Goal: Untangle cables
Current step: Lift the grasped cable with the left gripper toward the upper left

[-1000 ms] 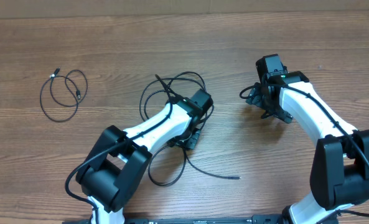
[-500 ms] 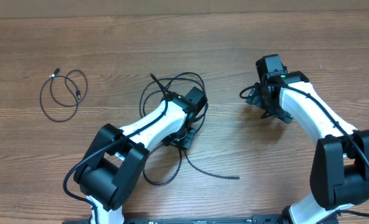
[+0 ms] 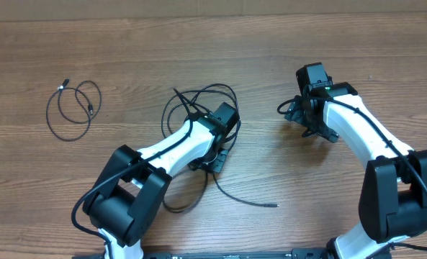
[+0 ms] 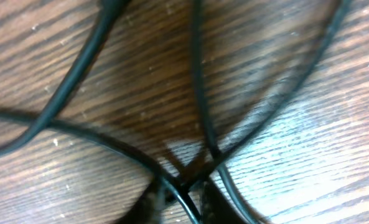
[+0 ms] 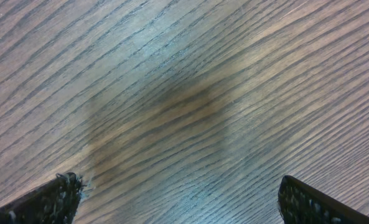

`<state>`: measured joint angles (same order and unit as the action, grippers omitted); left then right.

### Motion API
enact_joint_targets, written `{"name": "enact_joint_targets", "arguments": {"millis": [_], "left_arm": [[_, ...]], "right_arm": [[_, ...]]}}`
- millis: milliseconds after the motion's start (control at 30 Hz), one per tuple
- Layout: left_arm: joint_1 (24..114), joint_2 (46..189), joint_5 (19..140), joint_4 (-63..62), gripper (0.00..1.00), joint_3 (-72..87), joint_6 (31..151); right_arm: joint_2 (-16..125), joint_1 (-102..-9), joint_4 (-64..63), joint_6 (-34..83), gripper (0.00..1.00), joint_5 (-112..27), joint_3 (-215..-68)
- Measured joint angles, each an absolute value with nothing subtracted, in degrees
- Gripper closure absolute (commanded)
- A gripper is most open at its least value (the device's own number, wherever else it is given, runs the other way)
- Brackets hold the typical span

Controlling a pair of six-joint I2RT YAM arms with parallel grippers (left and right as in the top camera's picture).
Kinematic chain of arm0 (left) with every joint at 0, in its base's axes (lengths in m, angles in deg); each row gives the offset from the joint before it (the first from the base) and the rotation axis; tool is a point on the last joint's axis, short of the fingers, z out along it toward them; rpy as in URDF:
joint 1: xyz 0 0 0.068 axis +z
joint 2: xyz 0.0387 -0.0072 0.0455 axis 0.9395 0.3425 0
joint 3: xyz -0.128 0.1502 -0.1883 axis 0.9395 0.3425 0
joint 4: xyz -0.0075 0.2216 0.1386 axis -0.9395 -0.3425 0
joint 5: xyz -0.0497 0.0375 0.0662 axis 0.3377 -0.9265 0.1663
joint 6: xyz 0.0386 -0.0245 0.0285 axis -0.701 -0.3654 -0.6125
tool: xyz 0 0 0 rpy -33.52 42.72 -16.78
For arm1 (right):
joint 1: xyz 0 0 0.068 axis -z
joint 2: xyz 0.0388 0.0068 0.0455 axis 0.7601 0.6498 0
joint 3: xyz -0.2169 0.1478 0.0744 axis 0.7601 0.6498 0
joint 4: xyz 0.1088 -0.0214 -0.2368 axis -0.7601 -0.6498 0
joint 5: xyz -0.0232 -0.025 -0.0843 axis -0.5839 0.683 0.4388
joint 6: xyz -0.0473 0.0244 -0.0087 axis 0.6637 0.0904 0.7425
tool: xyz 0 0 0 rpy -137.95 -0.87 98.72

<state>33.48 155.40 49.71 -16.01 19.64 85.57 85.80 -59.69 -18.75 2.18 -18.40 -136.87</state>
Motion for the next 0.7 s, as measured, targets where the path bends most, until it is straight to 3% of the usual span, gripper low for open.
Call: {"name": "enact_joint_targets", "arguments": {"millis": [33,700], "left_arm": [[33.40,155.40,49.71,-15.95,0.96,19.66,85.61],[33.40,148.95,49.01,-17.83,0.95,19.99,89.24]], "right_arm": [[85.80,-59.69,-18.71,2.18,0.00,-18.40,-136.87],[85.80,-59.69,-18.75,2.20,0.00,-18.40,-136.87]]}}
